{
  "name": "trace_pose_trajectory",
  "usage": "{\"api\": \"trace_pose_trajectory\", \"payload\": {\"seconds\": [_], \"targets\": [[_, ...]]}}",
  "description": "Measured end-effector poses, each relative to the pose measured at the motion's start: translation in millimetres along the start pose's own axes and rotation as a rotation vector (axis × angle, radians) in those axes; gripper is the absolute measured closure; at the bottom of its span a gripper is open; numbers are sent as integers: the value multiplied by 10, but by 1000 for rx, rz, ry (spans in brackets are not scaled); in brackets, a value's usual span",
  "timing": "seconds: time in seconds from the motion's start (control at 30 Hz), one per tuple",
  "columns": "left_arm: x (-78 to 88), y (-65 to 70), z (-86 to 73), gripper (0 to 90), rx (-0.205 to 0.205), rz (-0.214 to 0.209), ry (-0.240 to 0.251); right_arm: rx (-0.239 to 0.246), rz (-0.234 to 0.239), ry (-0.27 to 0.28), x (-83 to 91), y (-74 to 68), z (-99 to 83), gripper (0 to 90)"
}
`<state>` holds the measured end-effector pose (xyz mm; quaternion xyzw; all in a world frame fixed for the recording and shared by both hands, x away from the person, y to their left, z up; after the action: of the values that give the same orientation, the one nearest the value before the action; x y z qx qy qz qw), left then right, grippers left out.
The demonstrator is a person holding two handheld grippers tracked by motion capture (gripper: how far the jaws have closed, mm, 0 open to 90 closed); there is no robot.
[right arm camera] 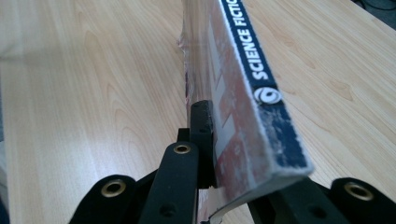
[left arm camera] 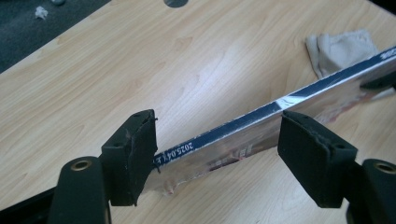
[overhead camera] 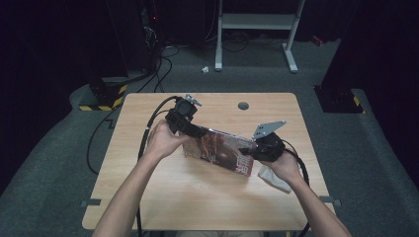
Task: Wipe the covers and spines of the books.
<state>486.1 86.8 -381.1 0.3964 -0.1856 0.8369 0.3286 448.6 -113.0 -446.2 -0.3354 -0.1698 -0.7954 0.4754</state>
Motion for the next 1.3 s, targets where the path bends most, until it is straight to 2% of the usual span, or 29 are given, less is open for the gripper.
{"api": "trace_pose_trajectory", "payload": {"seconds": [0.17,0.27,0.33,0.47,0.57,0.7,0.83,0.97,1.1,1.3], "targets": [[33,-43,10,294,60,29,-1,-40,-20,17,-17,14,13,839],[38,-63,18,287,112,16,-1,-63,-33,28,-14,22,22,839],[29,-82,29,286,164,15,-2,-69,-46,25,-17,15,21,839],[-16,-111,51,293,276,-14,-29,-83,-64,17,-37,-2,3,839],[-69,-128,85,291,349,-9,-42,-88,-71,22,-52,-13,-12,839],[-159,-133,103,281,403,27,-85,-107,-78,28,-55,-30,-22,839],[-217,-164,120,264,455,52,-102,-116,-90,34,-55,-35,-31,839],[-259,-175,165,241,520,40,-88,-127,-92,40,-63,-52,-38,839],[-292,-183,195,227,557,38,-88,-130,-94,44,-66,-70,-37,839],[-368,-186,196,209,568,56,-116,-130,-99,53,-62,-97,-37,840]]}}
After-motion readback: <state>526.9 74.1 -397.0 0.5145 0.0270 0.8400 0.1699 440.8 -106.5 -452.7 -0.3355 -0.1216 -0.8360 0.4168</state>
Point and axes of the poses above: each handheld gripper's, and its own axes: x roughly backward along the jaws, z roughly out of its top, y roughly to its right, the point moved 8 cm from there along -x, roughly forward along the jaws, and after that the axes turned 4 degrees about -x, right-handed, at the moved point
